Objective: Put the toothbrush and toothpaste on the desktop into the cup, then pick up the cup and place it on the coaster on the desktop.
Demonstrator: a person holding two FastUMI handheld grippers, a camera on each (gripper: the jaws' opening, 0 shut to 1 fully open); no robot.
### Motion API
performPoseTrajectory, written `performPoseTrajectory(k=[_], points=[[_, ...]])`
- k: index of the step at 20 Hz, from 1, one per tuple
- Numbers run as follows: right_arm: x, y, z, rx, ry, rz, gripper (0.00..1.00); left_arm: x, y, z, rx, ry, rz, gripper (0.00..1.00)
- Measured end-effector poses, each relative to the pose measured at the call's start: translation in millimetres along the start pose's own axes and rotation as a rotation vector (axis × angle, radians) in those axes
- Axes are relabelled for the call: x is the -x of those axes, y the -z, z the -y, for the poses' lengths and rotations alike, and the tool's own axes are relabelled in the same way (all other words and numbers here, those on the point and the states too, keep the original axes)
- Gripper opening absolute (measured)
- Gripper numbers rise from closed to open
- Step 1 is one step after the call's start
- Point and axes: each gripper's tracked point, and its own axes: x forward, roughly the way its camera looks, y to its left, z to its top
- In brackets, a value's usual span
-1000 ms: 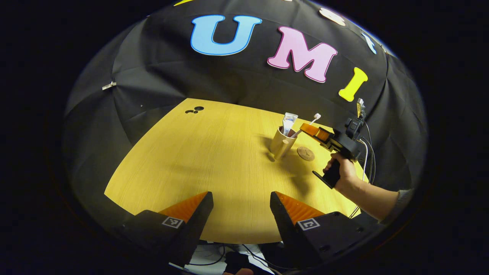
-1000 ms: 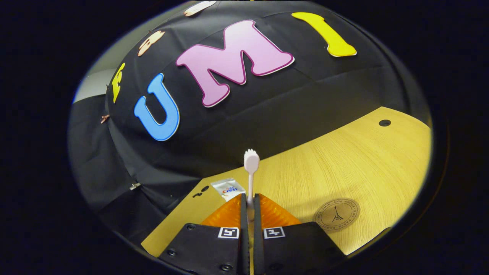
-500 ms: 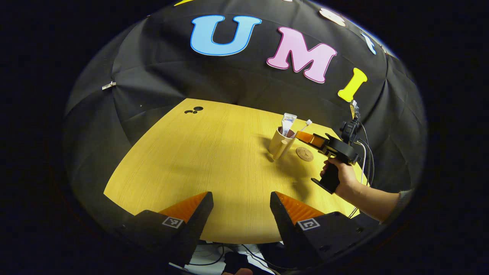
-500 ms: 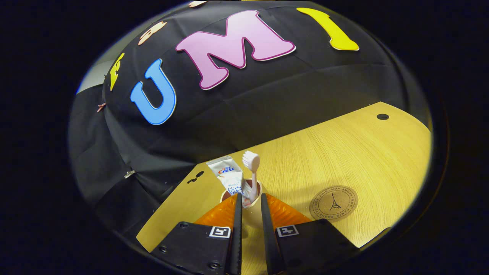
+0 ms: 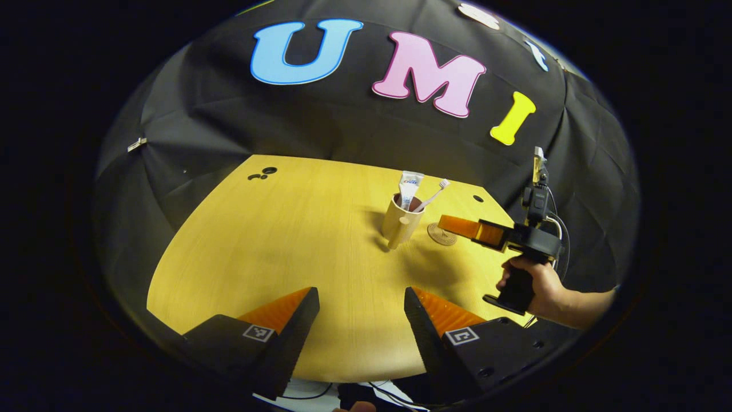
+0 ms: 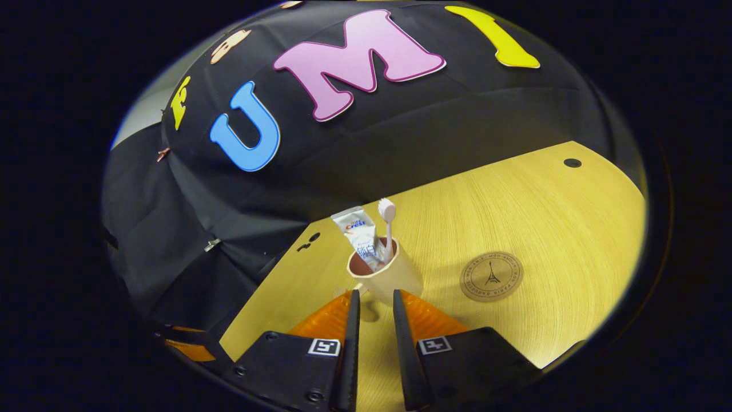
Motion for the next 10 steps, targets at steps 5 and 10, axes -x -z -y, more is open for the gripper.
performPoseTrajectory(k=[5, 10], points=[[40.3, 24.2, 4.9, 0.018, -0.022, -0.084, 0.45, -44.7, -7.3, 22.6, -0.05, 0.037, -0.069, 0.92], [81.0, 40.9, 27.3, 0.018, -0.017, -0.153, 0.48, -95.3, -19.2, 41.0, -0.131, 0.047, -0.119, 0.91]])
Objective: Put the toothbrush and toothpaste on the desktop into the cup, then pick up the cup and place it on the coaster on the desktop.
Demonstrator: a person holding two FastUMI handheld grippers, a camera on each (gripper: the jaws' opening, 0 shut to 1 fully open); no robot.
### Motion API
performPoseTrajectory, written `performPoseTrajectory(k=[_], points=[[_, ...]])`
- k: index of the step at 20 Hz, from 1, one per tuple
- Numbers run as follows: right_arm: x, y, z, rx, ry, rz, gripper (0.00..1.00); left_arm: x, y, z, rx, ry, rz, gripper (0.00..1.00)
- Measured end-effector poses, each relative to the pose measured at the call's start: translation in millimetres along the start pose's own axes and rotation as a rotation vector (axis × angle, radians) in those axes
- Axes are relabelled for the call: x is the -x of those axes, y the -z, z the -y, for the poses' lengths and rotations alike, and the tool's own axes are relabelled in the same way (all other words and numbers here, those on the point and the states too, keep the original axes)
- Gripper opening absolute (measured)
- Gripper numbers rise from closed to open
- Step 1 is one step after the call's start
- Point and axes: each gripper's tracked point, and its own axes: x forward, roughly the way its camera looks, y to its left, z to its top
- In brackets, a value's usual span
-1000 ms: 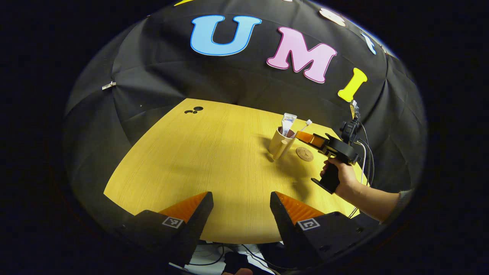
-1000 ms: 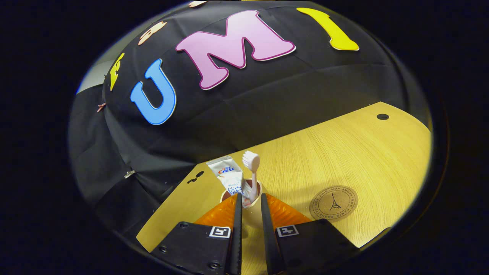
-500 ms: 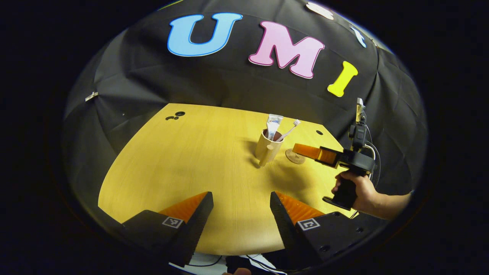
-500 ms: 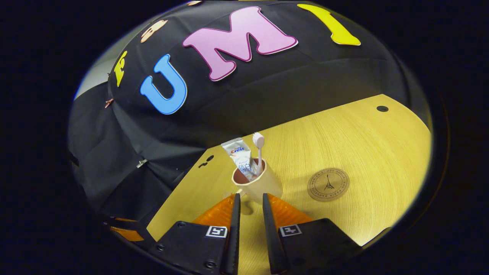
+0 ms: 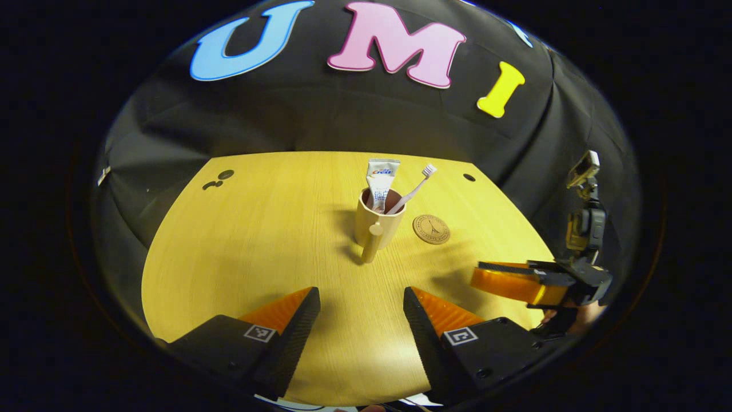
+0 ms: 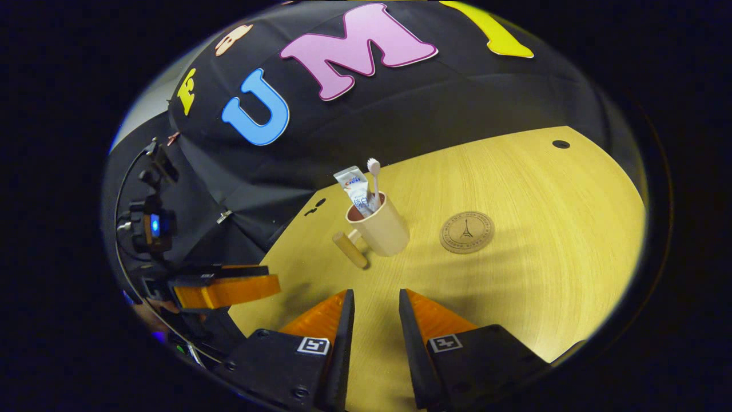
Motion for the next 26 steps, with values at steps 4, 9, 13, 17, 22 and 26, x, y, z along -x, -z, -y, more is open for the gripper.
performPoseTrajectory(k=[4, 9, 13, 17, 22, 26], points=[[23.3, -0.6, 27.6, -0.02, 0.04, 0.001, 0.48, -40.6, -9.9, 7.5, -0.049, 0.023, -0.082, 0.89], [43.3, -7.5, 62.5, -0.063, 0.092, 0.024, 0.48, -88.1, -14.7, 6.4, -0.068, 0.024, -0.222, 0.88], [55.3, -11.0, 86.1, -0.088, 0.124, 0.038, 0.48, -116.9, -25.7, -1.5, -0.059, -0.009, -0.282, 0.82], [64.6, -11.2, 103.6, -0.117, 0.148, 0.049, 0.48, -134.7, -27.7, -3.0, -0.121, -0.025, -0.354, 0.74], [72.4, -10.2, 116.7, -0.154, 0.162, 0.057, 0.48, -151.2, -18.9, -2.1, -0.192, -0.05, -0.471, 0.67], [75.3, -5.5, 120.6, -0.165, 0.164, 0.052, 0.48, -158.4, -26.3, 0.3, -0.207, -0.058, -0.482, 0.48]])
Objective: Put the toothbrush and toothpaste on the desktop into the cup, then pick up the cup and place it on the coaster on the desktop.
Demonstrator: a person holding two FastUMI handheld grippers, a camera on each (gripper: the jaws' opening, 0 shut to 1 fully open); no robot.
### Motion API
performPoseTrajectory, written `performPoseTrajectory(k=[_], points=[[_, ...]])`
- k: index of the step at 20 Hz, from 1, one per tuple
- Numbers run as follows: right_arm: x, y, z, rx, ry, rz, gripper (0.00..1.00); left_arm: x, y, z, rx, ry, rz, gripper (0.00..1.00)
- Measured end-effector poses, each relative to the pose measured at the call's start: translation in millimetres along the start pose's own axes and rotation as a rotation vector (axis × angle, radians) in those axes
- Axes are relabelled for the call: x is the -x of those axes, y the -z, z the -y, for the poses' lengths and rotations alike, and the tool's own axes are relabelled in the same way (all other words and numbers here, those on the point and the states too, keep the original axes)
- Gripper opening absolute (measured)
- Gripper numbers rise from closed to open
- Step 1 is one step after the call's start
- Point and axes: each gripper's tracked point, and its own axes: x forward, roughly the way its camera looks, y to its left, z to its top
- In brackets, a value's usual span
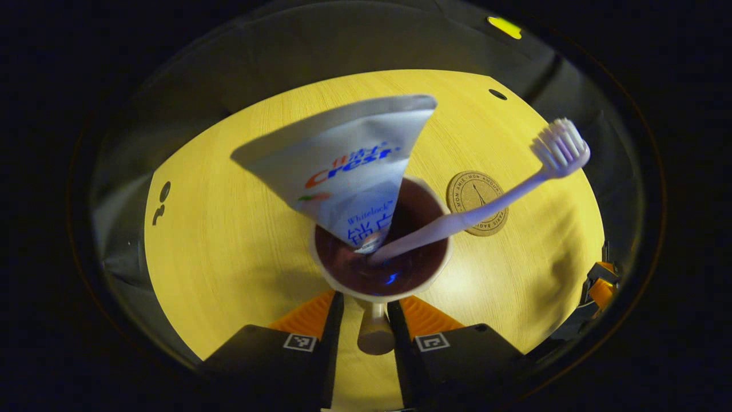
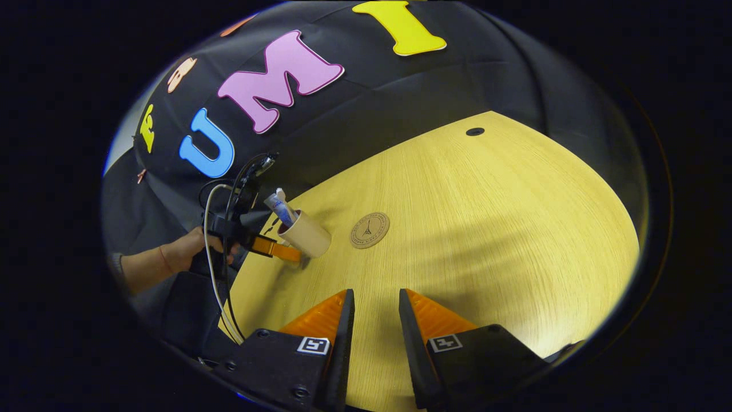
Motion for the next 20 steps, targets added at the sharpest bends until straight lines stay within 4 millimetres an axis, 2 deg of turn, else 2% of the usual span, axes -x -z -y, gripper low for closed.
performPoseTrajectory(k=[4, 5, 6, 7, 9, 10, 12, 13, 14, 15, 16, 20], points=[[-0.2, 4.1, 2.3, -0.016, 0.002, -0.008, 0.48, -2.6, 1.5, 3.2, -0.005, -0.005, -0.019, 0.39], [0.8, 4.8, 2.2, -0.016, 0.003, -0.01, 0.48, -2.5, 1.5, 4.7, -0.003, -0.002, -0.018, 0.31], [0.5, 4.6, 2.2, -0.017, 0.003, -0.01, 0.48, -1.6, 1.4, 6.5, -0.003, 0.008, -0.015, 0.31], [0.4, 5.2, 2.1, -0.018, 0.004, -0.01, 0.48, -1.4, 2.7, 6.5, 0.005, 0.013, -0.015, 0.35], [1.0, 5.5, 3.0, -0.02, 0.006, -0.01, 0.48, -1.2, 1.0, 6.0, 0.02, 0.016, 0.003, 0.34], [1.9, 5.2, 3.5, -0.021, 0.006, -0.009, 0.48, -0.6, 1.5, 5.5, 0.026, 0.011, 0.01, 0.29], [1.5, 4.1, 4.2, -0.024, 0.008, -0.007, 0.48, 2.4, -0.1, 5.7, 0.028, 0.007, 0.031, 0.29], [2.5, 3.5, 5.1, -0.026, 0.009, -0.005, 0.48, 3.8, 0.7, 5.8, 0.028, 0.006, 0.036, 0.33], [2.2, 3.0, 5.7, -0.028, 0.01, -0.004, 0.48, 5.9, 0.2, 6.5, 0.03, 0.011, 0.041, 0.28], [2.0, 3.4, 6.5, -0.029, 0.01, -0.003, 0.48, 7.9, -0.8, 8.3, 0.03, 0.018, 0.049, 0.32], [1.9, 2.9, 6.4, -0.029, 0.011, -0.001, 0.48, 10.0, -1.4, 8.8, 0.026, 0.021, 0.056, 0.28], [3.3, 2.3, 4.5, -0.029, 0.007, 0.002, 0.48, 15.9, -2.4, 15.6, 0.017, 0.034, 0.067, 0.27]])
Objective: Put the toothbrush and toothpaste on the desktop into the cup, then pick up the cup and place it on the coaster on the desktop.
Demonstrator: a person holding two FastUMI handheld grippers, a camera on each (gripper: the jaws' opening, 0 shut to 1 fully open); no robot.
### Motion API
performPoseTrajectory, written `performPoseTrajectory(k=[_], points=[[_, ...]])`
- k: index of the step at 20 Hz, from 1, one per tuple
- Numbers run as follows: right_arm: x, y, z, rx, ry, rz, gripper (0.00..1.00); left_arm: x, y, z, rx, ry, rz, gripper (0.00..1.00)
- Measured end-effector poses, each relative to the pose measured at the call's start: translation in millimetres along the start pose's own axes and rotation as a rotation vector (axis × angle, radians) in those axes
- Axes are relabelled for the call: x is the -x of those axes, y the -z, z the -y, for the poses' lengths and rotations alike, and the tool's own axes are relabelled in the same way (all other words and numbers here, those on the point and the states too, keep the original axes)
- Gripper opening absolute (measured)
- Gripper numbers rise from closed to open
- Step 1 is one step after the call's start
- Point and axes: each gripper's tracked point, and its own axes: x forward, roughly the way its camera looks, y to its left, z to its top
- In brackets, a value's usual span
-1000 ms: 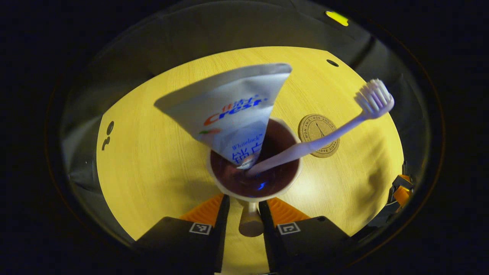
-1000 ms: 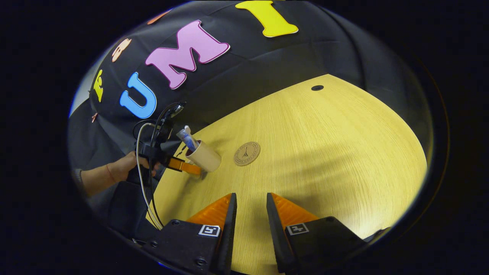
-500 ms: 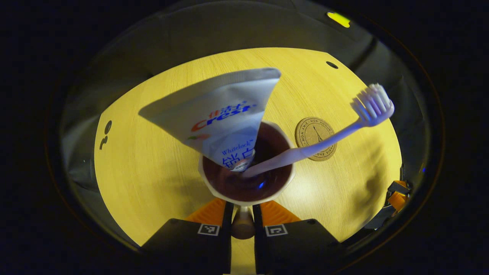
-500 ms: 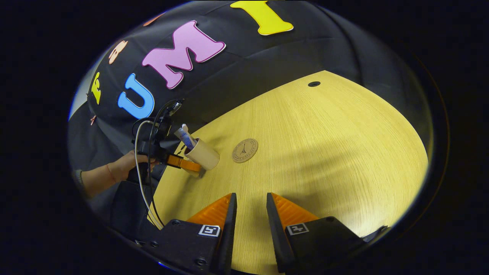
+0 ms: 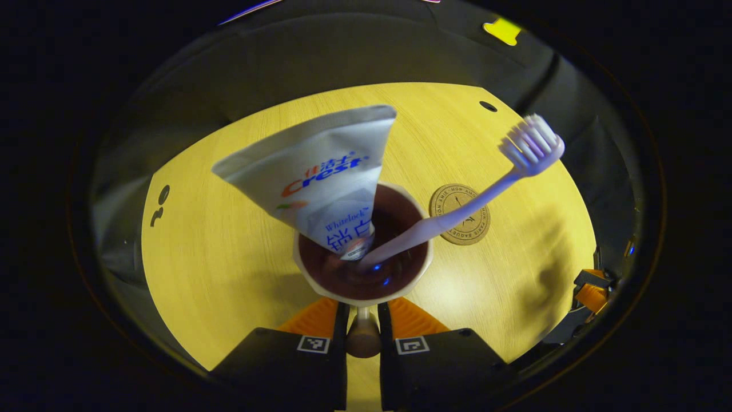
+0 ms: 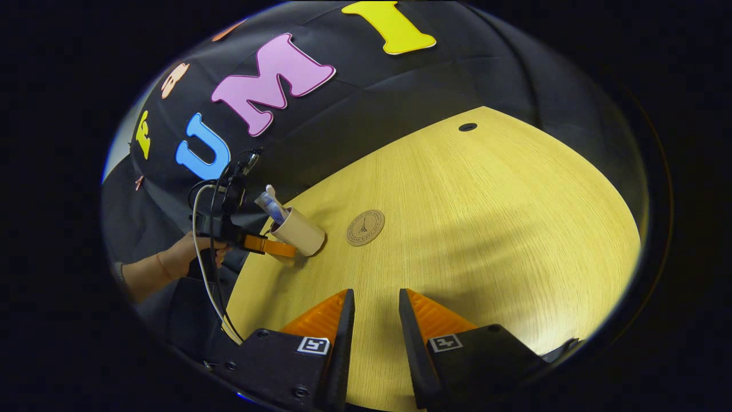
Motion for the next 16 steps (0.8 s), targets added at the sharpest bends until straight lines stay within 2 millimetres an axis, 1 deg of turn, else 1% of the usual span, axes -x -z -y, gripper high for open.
performPoseTrajectory(k=[2, 3, 4, 5, 6, 8, 9, 10, 16], points=[[0.8, -1.0, -0.3, 0.0, -0.002, 0.002, 0.48, 3.1, -2.2, 3.7, -0.016, -0.006, 0.009, 0.32], [1.6, -1.0, 0.3, -0.001, -0.002, 0.003, 0.48, 4.8, -3.9, 7.4, -0.027, -0.004, 0.013, 0.28], [2.6, -1.8, 0.6, -0.001, -0.001, 0.005, 0.48, 6.4, -6.7, 11.6, -0.039, 0.0, 0.015, 0.27], [3.2, -2.0, 2.1, -0.001, -0.001, 0.007, 0.48, 6.3, -7.8, 16.8, -0.052, 0.002, 0.016, 0.31], [4.5, -2.4, 3.4, -0.002, 0.001, 0.009, 0.48, 6.0, -9.5, 22.6, -0.063, 0.005, 0.015, 0.27], [8.1, -2.8, 7.6, -0.007, 0.005, 0.013, 0.48, 4.4, -13.8, 37.6, -0.074, 0.021, 0.015, 0.27], [10.4, -3.0, 11.1, -0.009, 0.009, 0.015, 0.48, 2.2, -17.0, 45.5, -0.079, 0.029, 0.015, 0.31], [13.4, -4.2, 14.5, -0.014, 0.014, 0.022, 0.48, 0.6, -20.0, 54.1, -0.088, 0.036, 0.016, 0.27], [33.7, -3.0, 38.8, -0.063, 0.053, 0.054, 0.48, -8.5, -43.7, 99.2, -0.164, 0.066, 0.023, 0.27]])
